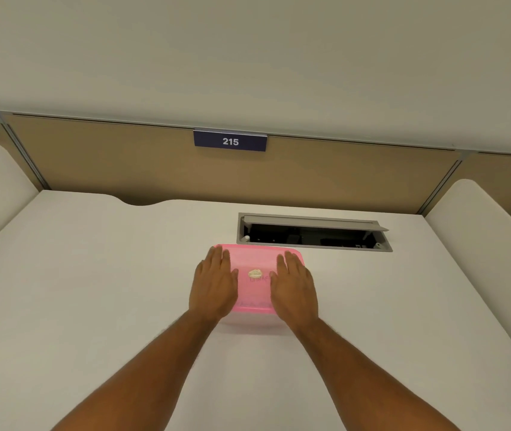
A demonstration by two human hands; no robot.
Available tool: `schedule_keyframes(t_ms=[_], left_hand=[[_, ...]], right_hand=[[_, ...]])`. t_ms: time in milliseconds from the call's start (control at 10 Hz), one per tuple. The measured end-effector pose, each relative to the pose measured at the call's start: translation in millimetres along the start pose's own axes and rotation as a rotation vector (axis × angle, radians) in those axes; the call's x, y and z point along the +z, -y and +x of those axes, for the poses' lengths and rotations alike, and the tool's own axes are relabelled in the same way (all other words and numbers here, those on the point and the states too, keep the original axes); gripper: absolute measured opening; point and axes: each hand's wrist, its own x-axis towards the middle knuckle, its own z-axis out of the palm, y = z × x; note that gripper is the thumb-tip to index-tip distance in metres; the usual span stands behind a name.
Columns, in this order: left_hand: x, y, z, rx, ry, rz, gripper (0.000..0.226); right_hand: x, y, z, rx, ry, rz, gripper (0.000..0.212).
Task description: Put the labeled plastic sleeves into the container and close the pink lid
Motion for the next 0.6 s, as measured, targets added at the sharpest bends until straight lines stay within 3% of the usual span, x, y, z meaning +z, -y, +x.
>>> schedule_keyframes(t_ms=[300, 600], left_hand=[[7.0, -4.4, -9.8, 0.084, 0.201, 0.044, 0.066], [-6.5, -10.9, -9.2, 0.081, 0.289, 0.066, 0.068]], right_hand=[[0.5, 4.4, -15.6, -0.064, 0.166, -0.008, 0.068], [-7.2, 4.8, -12.2, -0.068, 0.275, 0.022, 0.071]])
